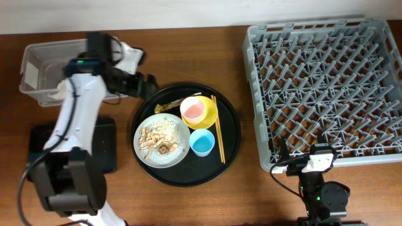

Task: Sort waste into correct bins and load items into the dishwasher rack
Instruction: 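Reach left gripper to the gold snack wrapper and grasp it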

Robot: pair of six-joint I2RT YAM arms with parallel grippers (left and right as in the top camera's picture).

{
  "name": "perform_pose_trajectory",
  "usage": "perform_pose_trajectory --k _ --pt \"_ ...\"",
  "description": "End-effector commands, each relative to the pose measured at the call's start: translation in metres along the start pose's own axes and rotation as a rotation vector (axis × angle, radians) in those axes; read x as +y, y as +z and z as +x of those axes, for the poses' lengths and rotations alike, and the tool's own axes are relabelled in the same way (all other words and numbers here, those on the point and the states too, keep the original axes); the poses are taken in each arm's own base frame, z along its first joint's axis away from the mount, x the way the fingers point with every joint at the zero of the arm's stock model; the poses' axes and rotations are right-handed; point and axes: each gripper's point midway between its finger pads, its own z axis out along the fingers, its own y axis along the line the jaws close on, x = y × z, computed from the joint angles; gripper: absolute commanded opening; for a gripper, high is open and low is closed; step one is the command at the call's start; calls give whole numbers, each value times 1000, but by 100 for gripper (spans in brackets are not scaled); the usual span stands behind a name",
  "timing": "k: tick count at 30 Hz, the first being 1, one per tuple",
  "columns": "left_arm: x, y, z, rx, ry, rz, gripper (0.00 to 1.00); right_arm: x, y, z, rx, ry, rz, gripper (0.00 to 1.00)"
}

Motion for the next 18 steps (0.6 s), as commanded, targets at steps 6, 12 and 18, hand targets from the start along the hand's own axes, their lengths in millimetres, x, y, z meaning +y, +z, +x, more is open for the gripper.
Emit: perform_pose_trajectory --k 6,12,18 --pt "-8 76 44 301 223 -136 82 0 0 2 0 -6 -2 98" --pt "-1 109 61 385 238 -162 82 0 0 2 1 -6 -2 98" --pt "2 114 47 326 249 -178 82 0 0 2 0 -6 -2 98"
